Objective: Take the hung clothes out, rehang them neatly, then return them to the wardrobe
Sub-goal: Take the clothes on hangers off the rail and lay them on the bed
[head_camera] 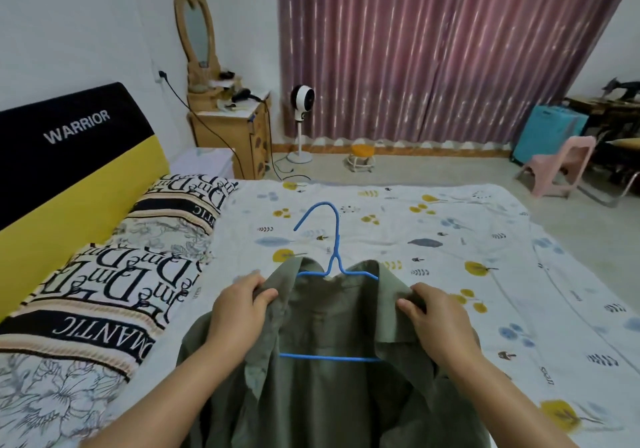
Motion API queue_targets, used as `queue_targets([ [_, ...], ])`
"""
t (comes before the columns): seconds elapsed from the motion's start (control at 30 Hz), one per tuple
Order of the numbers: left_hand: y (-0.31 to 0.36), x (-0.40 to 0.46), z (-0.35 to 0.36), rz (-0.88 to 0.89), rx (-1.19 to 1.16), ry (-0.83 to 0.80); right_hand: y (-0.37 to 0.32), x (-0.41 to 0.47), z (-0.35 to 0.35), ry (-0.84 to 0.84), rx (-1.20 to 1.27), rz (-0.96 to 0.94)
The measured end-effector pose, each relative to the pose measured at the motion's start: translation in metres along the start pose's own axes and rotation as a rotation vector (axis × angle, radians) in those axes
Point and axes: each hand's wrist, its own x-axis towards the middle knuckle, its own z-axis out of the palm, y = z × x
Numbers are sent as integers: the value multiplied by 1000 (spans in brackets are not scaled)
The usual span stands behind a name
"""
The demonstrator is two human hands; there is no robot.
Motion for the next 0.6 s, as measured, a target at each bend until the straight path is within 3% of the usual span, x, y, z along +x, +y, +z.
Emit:
queue_targets([
  [0.33, -66, 99, 130, -174, 227, -64, 56, 137, 123, -145, 18, 136],
  [0.6, -140, 124, 230, -261, 416, -211, 106, 189, 240, -275, 77, 231],
])
